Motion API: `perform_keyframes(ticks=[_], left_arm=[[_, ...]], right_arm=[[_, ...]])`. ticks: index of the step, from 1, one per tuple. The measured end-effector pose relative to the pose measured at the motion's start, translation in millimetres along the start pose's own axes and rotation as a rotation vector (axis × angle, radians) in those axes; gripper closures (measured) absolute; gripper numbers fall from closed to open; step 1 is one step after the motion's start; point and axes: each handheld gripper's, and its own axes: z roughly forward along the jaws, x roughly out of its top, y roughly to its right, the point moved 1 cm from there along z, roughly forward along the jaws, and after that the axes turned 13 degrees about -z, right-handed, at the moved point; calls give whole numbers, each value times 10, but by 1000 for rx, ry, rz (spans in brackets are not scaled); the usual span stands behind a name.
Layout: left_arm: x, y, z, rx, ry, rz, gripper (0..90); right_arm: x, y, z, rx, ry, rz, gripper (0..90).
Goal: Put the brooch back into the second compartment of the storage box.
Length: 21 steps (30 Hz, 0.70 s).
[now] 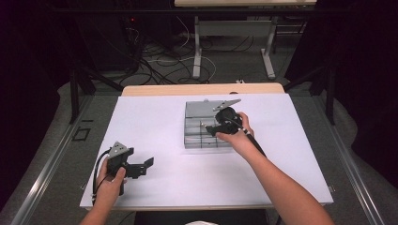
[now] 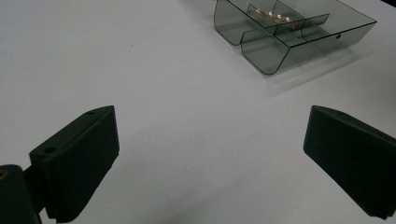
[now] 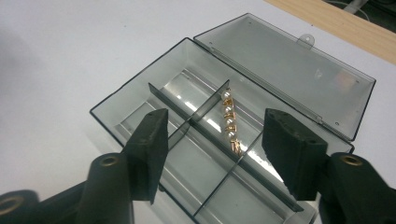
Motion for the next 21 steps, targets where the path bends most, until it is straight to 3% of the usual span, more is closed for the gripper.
perform_keyframes(ticks=[9,21], left_arm=[[-1,5,1,4,-4,4,33],[-3,12,9,1,-6,2,33]], right_arm=[[-73,-90,-174,-14,43,-25,303],[-254,-154,-346,-10,91,25,212]])
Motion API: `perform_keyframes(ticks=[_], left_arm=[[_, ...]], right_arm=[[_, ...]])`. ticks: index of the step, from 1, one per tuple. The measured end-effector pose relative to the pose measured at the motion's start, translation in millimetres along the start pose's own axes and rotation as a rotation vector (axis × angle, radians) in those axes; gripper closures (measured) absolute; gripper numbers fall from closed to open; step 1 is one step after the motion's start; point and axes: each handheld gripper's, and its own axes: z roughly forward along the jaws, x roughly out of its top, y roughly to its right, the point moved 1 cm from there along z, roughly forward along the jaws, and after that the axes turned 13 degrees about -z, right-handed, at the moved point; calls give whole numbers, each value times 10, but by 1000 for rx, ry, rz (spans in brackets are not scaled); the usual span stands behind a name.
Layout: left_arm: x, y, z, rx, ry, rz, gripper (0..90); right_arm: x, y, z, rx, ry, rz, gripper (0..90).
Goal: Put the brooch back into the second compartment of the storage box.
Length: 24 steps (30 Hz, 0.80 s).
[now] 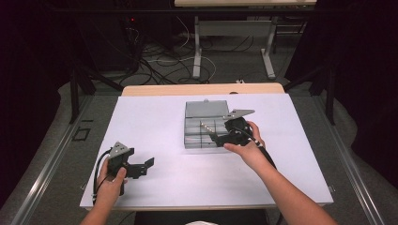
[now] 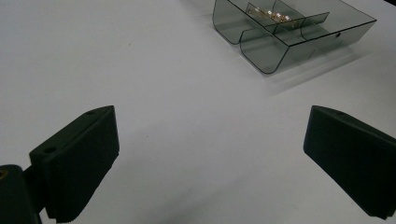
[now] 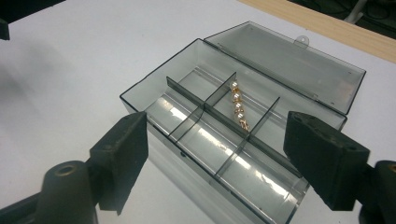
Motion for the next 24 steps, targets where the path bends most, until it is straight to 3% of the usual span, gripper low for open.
perform_keyframes(ticks=[10,18,24], left_arm=[[-3,7,6,0,2,0,33],[-3,7,7,0,-2,1,33],[-5,12,7,0,-3,-1,33]], right_arm=[[-149,-28,-167,-5,32,32,154],[-292,-54,-304,-2,44,89,112],[-432,-47,-400,-33,55,78,68]])
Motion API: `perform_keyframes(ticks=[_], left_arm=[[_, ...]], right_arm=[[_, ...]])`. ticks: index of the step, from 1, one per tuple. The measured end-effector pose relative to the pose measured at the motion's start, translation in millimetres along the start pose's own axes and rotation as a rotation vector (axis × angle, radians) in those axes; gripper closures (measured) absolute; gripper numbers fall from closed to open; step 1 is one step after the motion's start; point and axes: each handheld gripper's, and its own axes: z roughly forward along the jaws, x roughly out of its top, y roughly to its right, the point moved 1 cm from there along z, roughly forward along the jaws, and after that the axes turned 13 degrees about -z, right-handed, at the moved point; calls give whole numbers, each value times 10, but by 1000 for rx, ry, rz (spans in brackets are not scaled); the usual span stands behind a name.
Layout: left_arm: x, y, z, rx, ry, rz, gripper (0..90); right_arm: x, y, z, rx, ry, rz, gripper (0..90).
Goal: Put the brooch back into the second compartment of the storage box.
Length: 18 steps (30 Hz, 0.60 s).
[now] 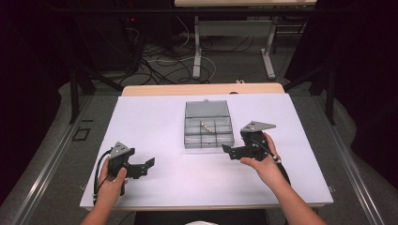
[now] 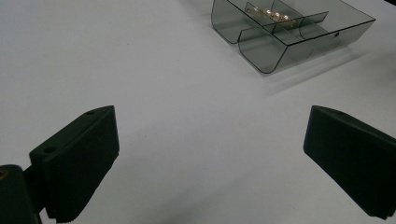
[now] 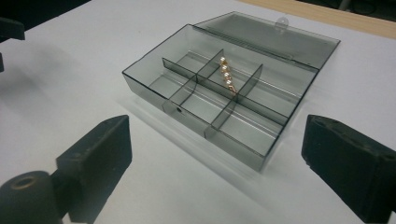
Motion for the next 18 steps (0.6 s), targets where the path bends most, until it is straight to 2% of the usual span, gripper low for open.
perform_keyframes(ticks=[6,12,13,17,18], left_arm=[[0,1,3,-1,0,0,33],[-4,7,12,0,-1,-2,33],[-6,11,20,2,11,-2,33],[-5,11,16,3,11,-4,33],[-1,7,8,0,0,-1,33]], right_arm=[[-142,-14,-68,-26,-3,-36,3],[-341,7,-127,-25,-16,-4,0],[-373,11,-134,-23,-19,6,0],[-490,38,-173,-37,-36,22,0],[-525,49,-185,-40,-26,33,0]])
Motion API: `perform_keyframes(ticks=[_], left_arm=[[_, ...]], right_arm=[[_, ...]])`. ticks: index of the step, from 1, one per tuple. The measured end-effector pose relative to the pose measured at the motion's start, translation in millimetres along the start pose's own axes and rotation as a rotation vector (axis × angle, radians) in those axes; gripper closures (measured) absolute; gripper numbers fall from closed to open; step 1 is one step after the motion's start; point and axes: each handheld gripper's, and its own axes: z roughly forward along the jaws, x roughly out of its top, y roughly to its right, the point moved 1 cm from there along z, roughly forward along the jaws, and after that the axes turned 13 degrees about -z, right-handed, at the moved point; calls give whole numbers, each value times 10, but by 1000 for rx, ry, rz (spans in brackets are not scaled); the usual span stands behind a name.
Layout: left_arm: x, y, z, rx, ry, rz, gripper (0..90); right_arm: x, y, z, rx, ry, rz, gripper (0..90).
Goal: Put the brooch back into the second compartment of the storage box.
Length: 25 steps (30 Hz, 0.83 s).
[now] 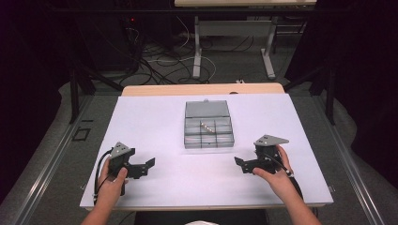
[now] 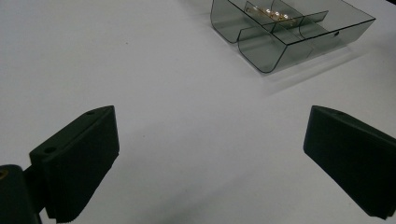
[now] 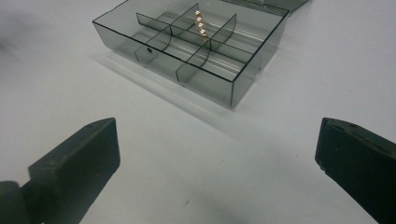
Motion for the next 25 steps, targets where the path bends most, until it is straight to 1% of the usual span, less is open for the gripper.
perform_keyframes(ticks=[3,6,9,10,12,13,16,18,21,22,23,25], left_arm=[[1,-1,-3,-1,2,0,33],[3,-4,-7,-1,1,2,33],[4,-6,-10,-1,6,3,33],[6,-6,-16,1,2,2,33],[6,-6,-16,1,3,3,33],[7,-7,-13,0,4,5,33],[8,-7,-12,-1,8,5,33],[9,-7,-15,-1,4,6,33],[8,-9,-16,1,3,5,33],[7,-9,-14,1,5,4,33],[7,-8,-10,0,7,6,33],[8,-5,-8,-1,6,4,33]], right_arm=[[-77,46,-34,-9,6,32,0],[-162,86,-48,-13,4,44,0],[-248,113,-46,-16,0,44,0],[-280,117,-43,-20,-5,54,0],[-331,132,-33,-24,-16,50,0],[-344,136,-30,-30,-21,52,0],[-377,166,-10,-70,-32,72,0],[-393,179,-11,-70,-39,78,0],[-401,202,-24,-86,-45,80,0],[-403,210,-28,-87,-43,74,0],[-399,211,-41,-87,-46,80,0],[-402,223,-43,-90,-49,70,0]])
